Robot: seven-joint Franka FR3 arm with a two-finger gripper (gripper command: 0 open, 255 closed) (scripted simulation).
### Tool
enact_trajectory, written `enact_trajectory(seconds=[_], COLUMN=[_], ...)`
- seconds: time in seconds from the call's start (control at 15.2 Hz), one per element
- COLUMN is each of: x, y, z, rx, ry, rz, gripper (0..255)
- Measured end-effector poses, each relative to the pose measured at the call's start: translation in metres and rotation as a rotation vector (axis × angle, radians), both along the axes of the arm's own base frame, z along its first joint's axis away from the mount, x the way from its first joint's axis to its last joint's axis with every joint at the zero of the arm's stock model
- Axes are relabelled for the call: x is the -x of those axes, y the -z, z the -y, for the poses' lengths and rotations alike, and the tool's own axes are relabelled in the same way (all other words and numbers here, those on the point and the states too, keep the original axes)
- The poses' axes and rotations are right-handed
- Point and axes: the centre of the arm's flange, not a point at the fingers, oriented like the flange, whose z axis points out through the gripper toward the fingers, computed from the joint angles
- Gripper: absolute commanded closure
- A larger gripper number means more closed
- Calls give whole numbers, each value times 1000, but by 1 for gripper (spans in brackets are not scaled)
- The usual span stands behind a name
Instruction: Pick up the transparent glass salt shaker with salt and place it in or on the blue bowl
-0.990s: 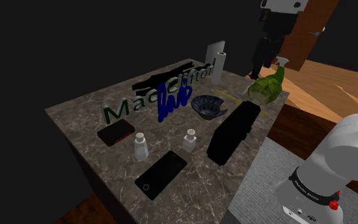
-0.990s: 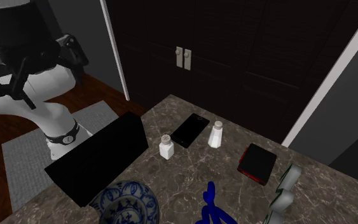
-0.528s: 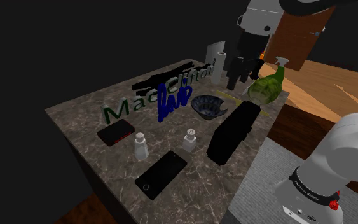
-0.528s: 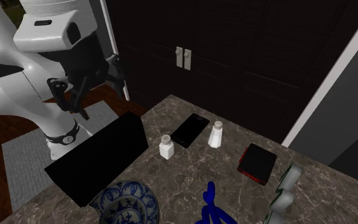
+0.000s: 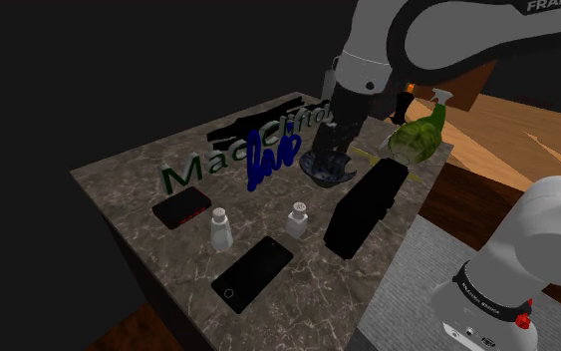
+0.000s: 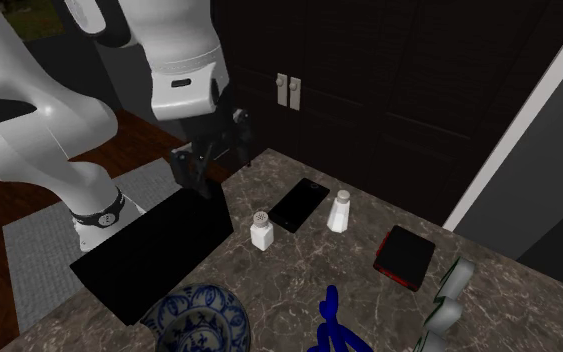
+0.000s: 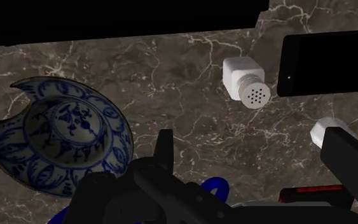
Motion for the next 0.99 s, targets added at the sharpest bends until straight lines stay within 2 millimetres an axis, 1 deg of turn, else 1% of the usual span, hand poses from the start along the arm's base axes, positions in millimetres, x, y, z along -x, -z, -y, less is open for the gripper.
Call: enact_trajectory(seconds=[0.07,0.26,0.33,0.4,0.46,0.59,0.86,0.99], x=[-3,-14,-16,-19,-24,-30,-46,-50], y=[9,25,34,39,48,60,85,97], z=[-9,-39,-51,-58,-70,-86,-131,-153], rx=[-4,-17,-21,-26,-30,-38,-58,-67], ry=[-4,-16,-20,-24,-28,-36,-52,-60], rz=[7,29,35,43,50,65,94,108], gripper=[0,0,0,0,0,0,0,0])
